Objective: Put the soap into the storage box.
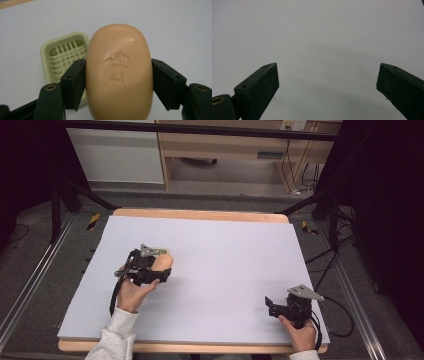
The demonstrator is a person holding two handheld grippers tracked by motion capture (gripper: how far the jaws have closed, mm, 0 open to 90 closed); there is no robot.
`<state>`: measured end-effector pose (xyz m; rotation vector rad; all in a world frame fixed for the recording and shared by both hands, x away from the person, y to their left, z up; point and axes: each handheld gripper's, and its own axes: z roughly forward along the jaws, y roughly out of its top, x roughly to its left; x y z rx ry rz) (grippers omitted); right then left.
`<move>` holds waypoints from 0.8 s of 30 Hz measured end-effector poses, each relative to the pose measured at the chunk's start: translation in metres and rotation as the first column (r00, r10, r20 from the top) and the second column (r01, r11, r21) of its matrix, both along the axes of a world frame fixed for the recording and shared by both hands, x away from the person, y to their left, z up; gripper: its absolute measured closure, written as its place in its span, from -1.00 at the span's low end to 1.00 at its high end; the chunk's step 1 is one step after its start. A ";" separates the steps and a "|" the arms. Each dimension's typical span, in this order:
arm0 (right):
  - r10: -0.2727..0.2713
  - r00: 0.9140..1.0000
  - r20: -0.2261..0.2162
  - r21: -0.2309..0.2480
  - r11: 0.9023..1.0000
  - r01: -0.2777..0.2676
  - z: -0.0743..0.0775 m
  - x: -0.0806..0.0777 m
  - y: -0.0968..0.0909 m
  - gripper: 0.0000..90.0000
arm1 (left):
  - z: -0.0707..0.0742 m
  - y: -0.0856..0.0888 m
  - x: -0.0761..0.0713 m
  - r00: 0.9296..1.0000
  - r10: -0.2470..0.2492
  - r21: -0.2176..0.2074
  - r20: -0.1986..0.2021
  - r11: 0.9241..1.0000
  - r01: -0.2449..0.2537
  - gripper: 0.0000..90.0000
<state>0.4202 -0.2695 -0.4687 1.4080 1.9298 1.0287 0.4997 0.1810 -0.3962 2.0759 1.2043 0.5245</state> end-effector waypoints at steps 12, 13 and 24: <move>-0.002 1.000 -0.002 0.000 1.000 0.002 0.000 0.000 0.000 -0.90 | -0.003 0.009 0.012 0.999 0.049 0.004 -0.001 0.999 -0.049 -0.29; -0.002 1.000 -0.002 0.000 1.000 0.002 0.000 0.000 0.000 -0.90 | -0.004 0.010 0.013 0.999 0.053 0.005 -0.002 0.999 -0.053 -0.29; -0.001 1.000 0.007 -0.006 1.000 0.001 0.000 0.001 0.001 -0.90 | -0.006 0.009 0.027 0.997 0.077 0.020 -0.006 0.997 -0.077 -0.29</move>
